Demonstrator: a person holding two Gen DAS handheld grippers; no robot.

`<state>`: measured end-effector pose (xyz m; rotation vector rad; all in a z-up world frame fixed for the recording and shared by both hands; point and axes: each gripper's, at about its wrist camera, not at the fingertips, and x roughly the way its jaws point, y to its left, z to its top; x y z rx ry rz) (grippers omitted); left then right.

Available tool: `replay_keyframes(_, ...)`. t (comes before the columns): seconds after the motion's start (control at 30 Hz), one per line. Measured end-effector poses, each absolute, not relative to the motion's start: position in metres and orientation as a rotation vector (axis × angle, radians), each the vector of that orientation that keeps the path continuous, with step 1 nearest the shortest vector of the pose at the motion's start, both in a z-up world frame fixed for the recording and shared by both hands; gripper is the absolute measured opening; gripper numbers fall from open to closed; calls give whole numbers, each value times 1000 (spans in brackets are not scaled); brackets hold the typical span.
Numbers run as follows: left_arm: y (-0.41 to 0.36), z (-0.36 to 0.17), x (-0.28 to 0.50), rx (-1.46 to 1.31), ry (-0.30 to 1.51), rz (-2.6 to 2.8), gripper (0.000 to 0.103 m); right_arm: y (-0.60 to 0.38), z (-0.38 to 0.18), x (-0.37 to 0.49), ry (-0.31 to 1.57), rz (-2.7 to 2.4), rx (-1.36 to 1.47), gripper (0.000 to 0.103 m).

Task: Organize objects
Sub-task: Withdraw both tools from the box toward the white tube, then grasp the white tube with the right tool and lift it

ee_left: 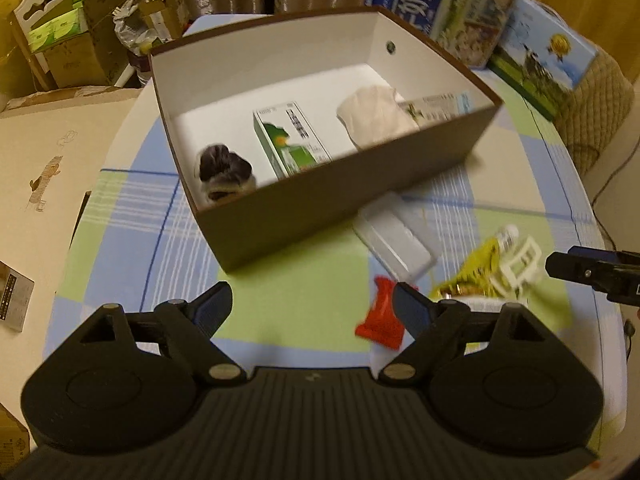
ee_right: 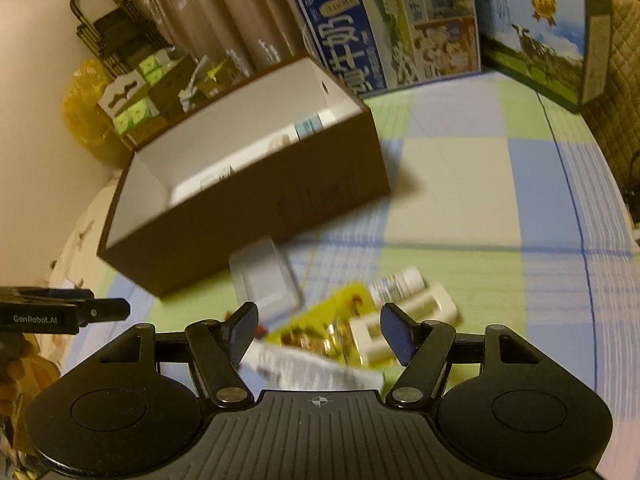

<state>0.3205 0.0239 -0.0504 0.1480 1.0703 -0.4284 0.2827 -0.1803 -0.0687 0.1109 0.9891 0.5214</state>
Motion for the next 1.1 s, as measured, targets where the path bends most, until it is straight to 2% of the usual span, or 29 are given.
replay_keyframes(0.37,18,-61,286,210,1095,-476,84,-197,-75,238,1009,513,57,65)
replay_keyframes(0.8,5,-83,279,251,1106,-479,82,-146,-98,232,865,788,-265,65)
replay_keyframes(1.1,18,-93,283,232,1117,-426,81,-109,-132,246,849,896,-491,65)
